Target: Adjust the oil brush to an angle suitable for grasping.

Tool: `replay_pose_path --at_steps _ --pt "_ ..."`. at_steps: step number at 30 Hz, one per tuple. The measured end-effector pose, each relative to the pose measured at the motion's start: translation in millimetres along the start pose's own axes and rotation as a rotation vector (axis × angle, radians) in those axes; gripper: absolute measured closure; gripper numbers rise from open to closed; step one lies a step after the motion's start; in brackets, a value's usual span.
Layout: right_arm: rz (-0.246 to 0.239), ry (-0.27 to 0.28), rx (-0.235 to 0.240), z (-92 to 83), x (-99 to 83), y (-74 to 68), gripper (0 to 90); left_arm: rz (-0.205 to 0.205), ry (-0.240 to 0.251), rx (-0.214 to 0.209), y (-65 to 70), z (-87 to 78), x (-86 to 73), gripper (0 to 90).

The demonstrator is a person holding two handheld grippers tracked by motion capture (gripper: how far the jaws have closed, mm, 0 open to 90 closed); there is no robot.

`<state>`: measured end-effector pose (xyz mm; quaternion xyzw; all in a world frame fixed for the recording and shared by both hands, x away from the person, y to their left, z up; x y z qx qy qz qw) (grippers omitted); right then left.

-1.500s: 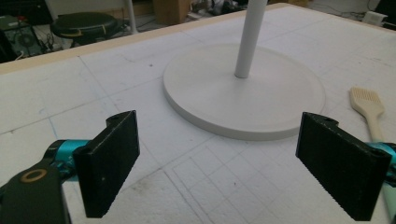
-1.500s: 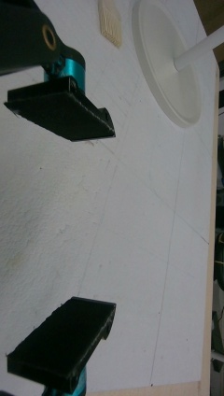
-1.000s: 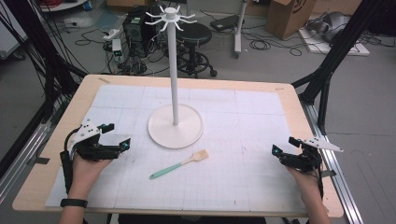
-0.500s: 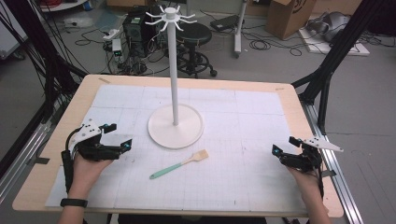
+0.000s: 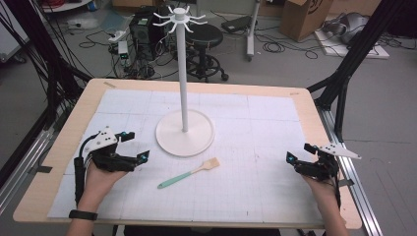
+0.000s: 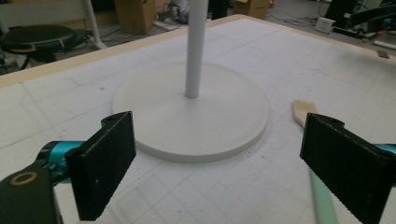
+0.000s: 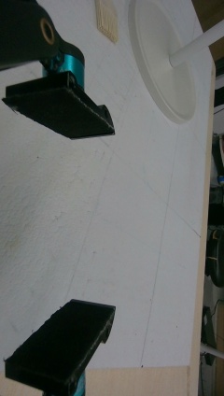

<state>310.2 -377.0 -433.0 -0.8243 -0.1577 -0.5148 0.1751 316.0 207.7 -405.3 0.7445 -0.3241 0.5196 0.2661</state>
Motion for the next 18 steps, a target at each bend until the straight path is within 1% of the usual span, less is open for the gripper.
replay_pose_path --at_steps 1,2,3,4,5,6,7,9,10,11,12,13,14,16,17,18 --pt "0.001 -0.003 0.002 0.4 -0.1 0.0 10.9 0.000 0.000 0.000 0.0 0.0 0.0 11.1" --pt "0.000 -0.006 0.004 1.0 -0.3 0.3 10.9 -0.008 -0.002 -0.023 4.6 5.8 1.3 11.1" --pt "-0.004 -0.008 0.004 1.3 -0.4 0.3 10.9 -0.008 -0.002 -0.023 4.6 5.8 1.3 11.1" --pt "-0.005 -0.009 0.004 1.6 -0.4 0.0 10.9 -0.005 -0.005 -0.038 6.7 9.0 2.0 11.1" --pt "-0.004 -0.011 0.003 1.7 -0.4 -0.3 10.9 0.002 -0.013 -0.059 12.3 15.8 3.2 11.0" --pt "-0.004 -0.011 0.003 1.7 -0.4 -0.3 10.9 0.002 -0.013 -0.059 12.3 15.8 3.2 11.1" --pt "-0.001 -0.014 0.003 1.9 -0.3 -0.6 10.9 0.006 -0.018 -0.072 15.3 19.7 3.7 11.1" --pt "-0.006 -0.012 0.001 2.2 -0.3 -0.2 10.9 0.021 -0.034 -0.092 25.7 31.3 5.6 11.1" --pt "-0.003 -0.014 0.000 2.1 -0.5 -0.4 10.9 0.021 -0.034 -0.092 25.7 31.3 5.6 11.4" --pt "0.001 -0.018 0.001 1.9 -0.5 -0.5 10.9 0.038 -0.054 -0.088 32.6 40.1 6.1 11.8" --pt "-0.003 -0.019 0.002 2.0 -0.7 0.1 10.9 0.038 -0.054 -0.088 32.6 40.1 6.1 11.9" --pt "-0.001 -0.019 0.002 2.2 -0.8 0.2 10.9 0.050 -0.062 -0.086 34.5 42.7 6.0 12.2" --pt "-0.003 -0.017 0.001 2.7 -0.7 0.6 10.9 0.055 -0.067 -0.087 37.2 46.2 5.5 12.3" --pt "-0.002 -0.023 0.002 3.1 -0.8 0.4 10.9 0.052 -0.083 -0.096 41.4 51.9 4.4 12.3" --pt "-0.002 -0.023 0.002 3.1 -0.8 0.4 10.9 0.045 -0.087 -0.100 43.4 54.3 4.2 12.3" --pt "-0.006 -0.024 0.002 3.3 -0.9 0.4 10.9 0.047 -0.088 -0.104 46.2 56.5 4.2 12.3"
Point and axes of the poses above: each handheld gripper's, and its own axes: z roughly forward along the jaws, x roughly out of its top, y roughly to its right, the point moved 2 cm from there along z, roughly forward along the jaws, and after that the axes turned 1 degree about -x, right-handed, at the moved point
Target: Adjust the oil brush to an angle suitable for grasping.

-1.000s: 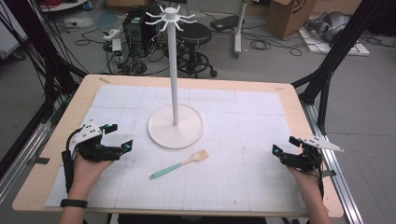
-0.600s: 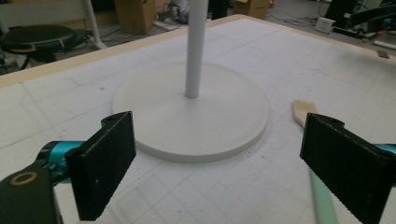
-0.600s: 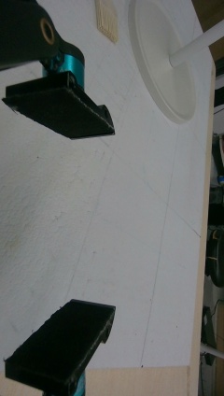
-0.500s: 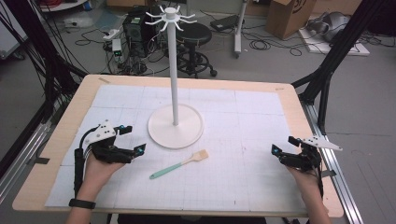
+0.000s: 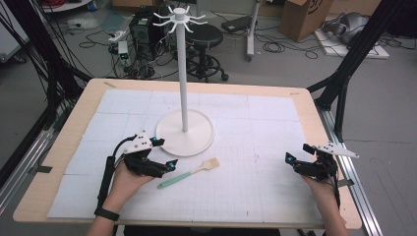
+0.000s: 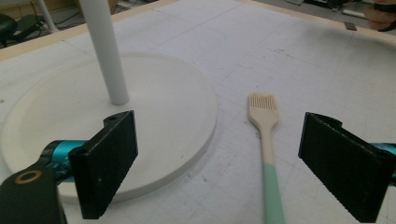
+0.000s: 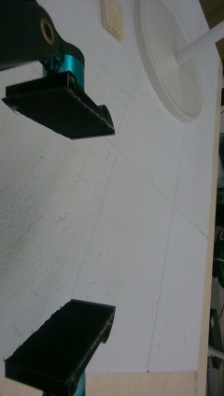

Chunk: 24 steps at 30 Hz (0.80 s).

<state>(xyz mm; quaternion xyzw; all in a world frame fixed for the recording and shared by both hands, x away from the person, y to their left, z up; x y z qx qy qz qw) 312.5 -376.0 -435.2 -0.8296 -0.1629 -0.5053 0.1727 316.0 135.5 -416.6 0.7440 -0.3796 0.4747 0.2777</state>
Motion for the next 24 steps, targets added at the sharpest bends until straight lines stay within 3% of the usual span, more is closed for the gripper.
replay_pose_path --at_steps 8,18,24 --pt "0.000 0.000 0.002 -0.3 0.1 -0.5 10.9 -0.008 -0.076 0.017 9.9 18.6 -2.5 16.9" --pt "0.003 0.000 -0.001 -0.4 0.2 -0.7 10.9 -0.001 -0.116 -0.011 22.9 36.8 -6.2 17.1" --pt "0.004 -0.005 -0.002 0.9 0.3 -1.6 10.9 0.015 -0.175 -0.027 30.6 45.9 -8.9 24.7"
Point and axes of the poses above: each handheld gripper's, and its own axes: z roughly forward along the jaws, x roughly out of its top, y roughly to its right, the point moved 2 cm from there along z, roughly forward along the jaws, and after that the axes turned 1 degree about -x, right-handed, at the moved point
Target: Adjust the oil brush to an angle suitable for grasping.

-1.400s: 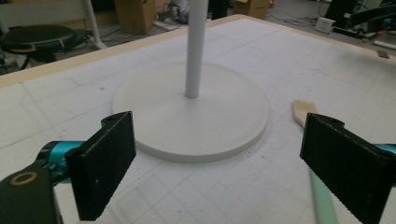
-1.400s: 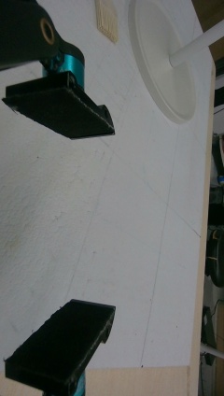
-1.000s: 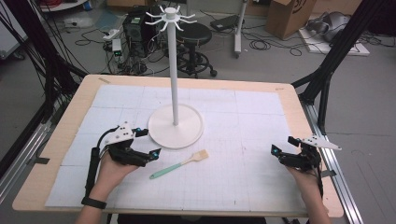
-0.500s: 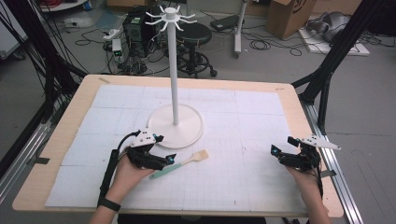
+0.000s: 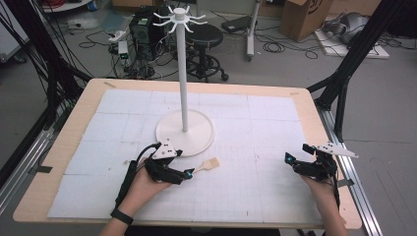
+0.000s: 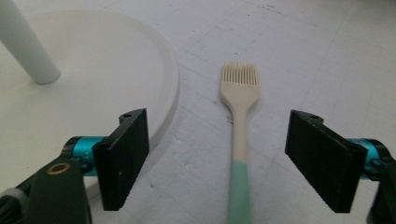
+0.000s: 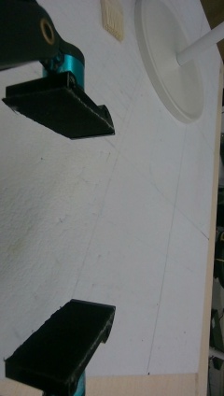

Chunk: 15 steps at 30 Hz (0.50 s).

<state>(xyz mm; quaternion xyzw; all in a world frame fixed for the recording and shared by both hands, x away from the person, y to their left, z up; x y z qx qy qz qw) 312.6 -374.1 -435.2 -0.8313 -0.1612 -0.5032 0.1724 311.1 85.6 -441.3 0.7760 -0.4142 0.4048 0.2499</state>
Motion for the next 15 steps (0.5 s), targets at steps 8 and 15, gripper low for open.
replay_pose_path --at_steps 8,15 --pt "-0.006 0.003 0.005 -0.2 0.5 -1.2 10.9 -0.026 -0.051 0.010 0.4 5.4 0.2 36.2" --pt "-0.004 0.009 0.006 -0.6 1.0 0.3 11.0 -0.007 -0.113 -0.004 7.2 16.1 -1.1 49.9"
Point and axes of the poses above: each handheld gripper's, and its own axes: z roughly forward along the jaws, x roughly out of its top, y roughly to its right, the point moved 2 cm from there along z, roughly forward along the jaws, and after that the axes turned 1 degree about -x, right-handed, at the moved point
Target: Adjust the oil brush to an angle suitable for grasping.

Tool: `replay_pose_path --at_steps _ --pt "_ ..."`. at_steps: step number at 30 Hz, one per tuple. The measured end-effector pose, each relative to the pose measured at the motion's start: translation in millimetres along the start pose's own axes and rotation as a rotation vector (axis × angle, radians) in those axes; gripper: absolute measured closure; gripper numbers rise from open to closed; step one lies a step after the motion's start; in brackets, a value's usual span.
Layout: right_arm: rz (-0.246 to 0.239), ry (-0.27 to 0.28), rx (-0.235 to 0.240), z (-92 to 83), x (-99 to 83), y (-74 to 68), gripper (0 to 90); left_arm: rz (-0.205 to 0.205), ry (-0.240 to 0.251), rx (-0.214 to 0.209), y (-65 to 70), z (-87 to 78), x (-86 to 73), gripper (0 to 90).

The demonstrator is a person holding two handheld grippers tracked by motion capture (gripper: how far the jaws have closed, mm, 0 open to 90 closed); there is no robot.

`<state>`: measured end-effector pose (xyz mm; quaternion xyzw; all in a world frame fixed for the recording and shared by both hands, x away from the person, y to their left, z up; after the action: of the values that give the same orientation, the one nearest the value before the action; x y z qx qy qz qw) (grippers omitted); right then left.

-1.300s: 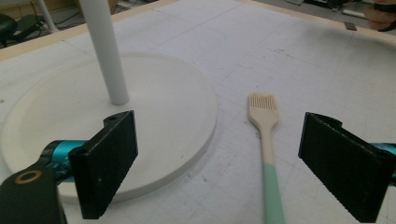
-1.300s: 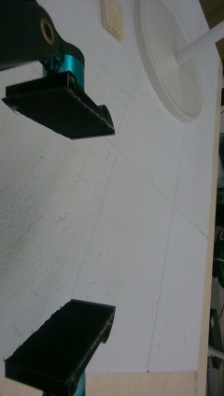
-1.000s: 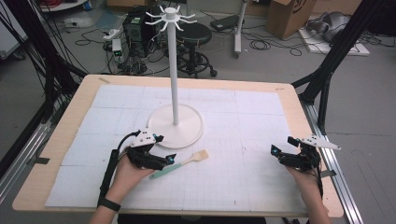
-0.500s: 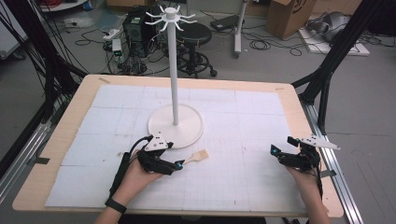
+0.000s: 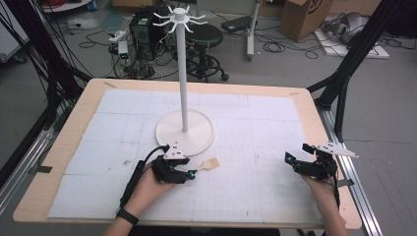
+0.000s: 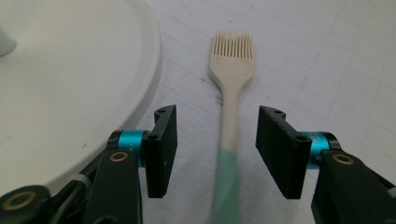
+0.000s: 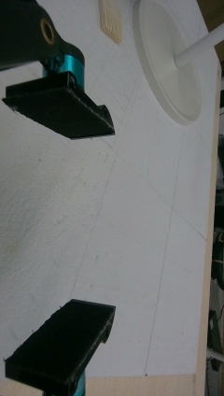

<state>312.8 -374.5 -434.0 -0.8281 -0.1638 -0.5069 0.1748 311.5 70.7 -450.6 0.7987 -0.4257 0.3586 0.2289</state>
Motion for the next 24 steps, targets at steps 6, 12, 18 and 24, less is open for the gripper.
replay_pose_path --at_steps 6,12,18,24 --pt "0.005 0.003 0.001 -0.5 0.2 -0.3 11.0 0.022 -0.049 0.026 4.1 9.0 1.3 55.8" --pt "0.007 0.004 0.005 -0.7 0.3 -0.8 11.0 0.026 -0.046 0.028 6.5 9.6 1.8 67.1" --pt "0.003 0.002 0.003 -0.1 0.1 -1.5 11.0 0.017 -0.042 0.013 6.3 10.8 2.1 76.4" --pt "0.000 0.004 0.005 0.1 0.0 -1.4 11.0 0.031 -0.039 0.008 7.4 11.0 2.1 81.5"
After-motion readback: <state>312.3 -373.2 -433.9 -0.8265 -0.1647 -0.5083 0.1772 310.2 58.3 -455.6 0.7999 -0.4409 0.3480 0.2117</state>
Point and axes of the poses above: each handheld gripper's, and its own axes: z roughly forward along the jaws, x roughly out of its top, y roughly to its right, the point moved 2 cm from there along z, roughly forward along the jaws, and after that the axes turned 1 degree about -x, right-handed, at the moved point
